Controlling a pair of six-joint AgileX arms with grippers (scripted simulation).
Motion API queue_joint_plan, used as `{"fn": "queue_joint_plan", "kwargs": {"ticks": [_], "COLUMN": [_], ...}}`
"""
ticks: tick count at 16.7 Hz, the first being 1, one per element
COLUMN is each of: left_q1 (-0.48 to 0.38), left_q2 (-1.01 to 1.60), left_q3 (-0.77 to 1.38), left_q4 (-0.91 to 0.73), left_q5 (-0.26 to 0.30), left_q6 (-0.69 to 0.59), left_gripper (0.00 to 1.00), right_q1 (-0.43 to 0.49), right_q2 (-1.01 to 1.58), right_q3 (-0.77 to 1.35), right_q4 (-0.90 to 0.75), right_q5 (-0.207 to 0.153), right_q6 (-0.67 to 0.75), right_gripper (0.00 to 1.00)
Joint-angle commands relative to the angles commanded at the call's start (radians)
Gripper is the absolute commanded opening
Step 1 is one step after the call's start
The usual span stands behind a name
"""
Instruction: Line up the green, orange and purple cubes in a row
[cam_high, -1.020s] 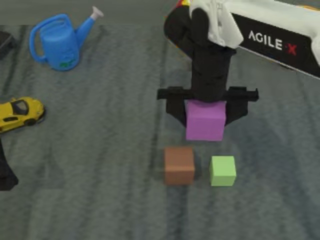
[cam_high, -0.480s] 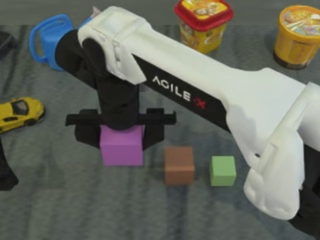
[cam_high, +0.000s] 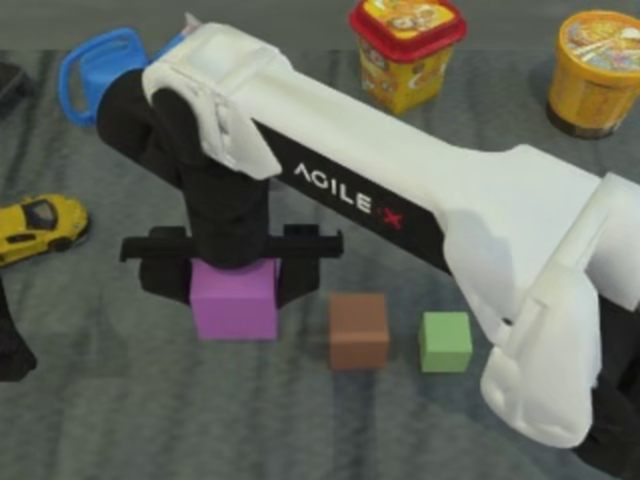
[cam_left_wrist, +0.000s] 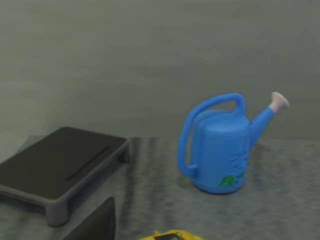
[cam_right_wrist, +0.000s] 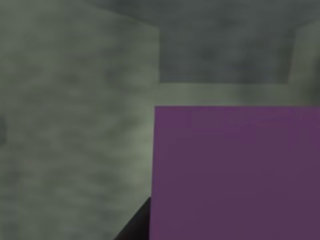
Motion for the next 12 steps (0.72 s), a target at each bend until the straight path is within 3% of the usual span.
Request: {"fn": "queue_joint_plan", "kwargs": {"ticks": [8,12], "left_q1": [0.000,0.000], "left_q2": [0.000,0.000], "left_q3": [0.000,0.000], "left_q4": [0.000,0.000], "left_q5": [0.000,0.000], "left_q6": [0.000,0.000], "left_gripper": [1.00,1.00], "right_q1": [0.004,0.005], "right_q2": [-0.031,-0.032], "right_q3": [-0.317,-0.335], "right_q4": [0.277,0.295], "right_q5": [0.000,0.000], "right_q6": [0.001,0.001], "right_gripper": [0.00,0.00]}}
